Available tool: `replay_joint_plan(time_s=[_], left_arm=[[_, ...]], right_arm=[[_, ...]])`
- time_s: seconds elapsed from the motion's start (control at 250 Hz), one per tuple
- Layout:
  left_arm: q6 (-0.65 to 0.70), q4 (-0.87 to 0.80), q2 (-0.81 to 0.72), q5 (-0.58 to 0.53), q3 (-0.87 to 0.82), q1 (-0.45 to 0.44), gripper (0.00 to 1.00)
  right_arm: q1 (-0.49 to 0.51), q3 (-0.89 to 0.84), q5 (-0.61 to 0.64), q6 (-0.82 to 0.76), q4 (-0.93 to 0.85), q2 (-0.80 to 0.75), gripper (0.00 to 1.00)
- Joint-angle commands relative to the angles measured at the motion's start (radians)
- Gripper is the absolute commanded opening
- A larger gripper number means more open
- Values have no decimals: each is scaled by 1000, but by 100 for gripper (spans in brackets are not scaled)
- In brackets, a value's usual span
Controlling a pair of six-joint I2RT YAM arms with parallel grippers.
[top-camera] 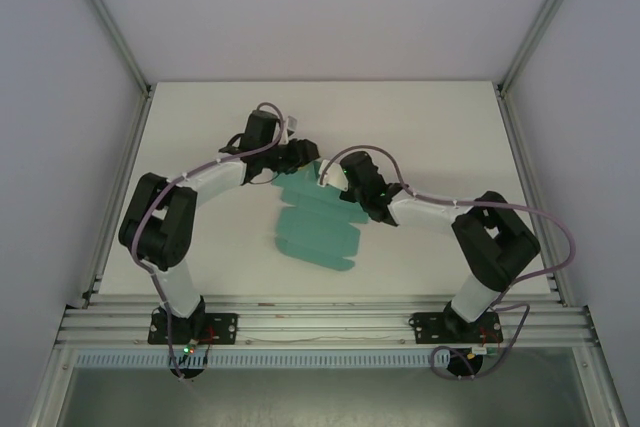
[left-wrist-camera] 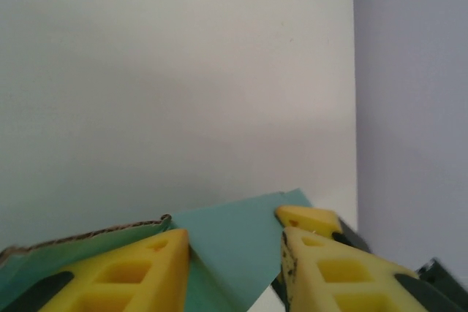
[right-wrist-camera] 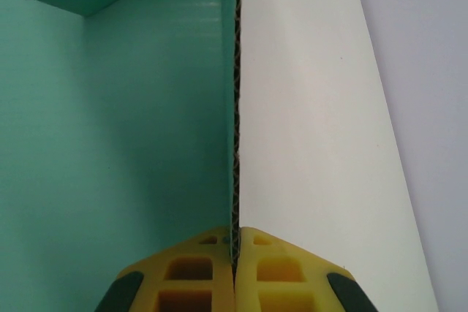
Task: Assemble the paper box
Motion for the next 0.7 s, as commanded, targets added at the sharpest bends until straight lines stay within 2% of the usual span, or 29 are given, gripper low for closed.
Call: replay_joint_plan(time_s=[0.0,0.164,0.332,0.436,0.532,0.644,0.696], left_arm=[[-125,176,17,45,-27,-33,33],[-152,207,27,53,-30,-33,24],[-49,71,-11,-28,-18,-34,25],[71,-66,-78,-136,-17,-36,40],[182,-206,-160,-299,-26,-33,55],[244,-291,-245,-440,-82,-3,87],[249,-310,-278,-478,-122,23,96]], right_arm=[[17,-10,-50,51,143,-30,0],[18,-26,-29,63,178,-31,0],[18,-34,17,64,191,-36,0],[19,-46,32,72,193,-55,0],[13,-53,38,83,167,-87,0],[-2,-71,42,104,151,-127,0],[-9,-84,37,112,144,-150,0]])
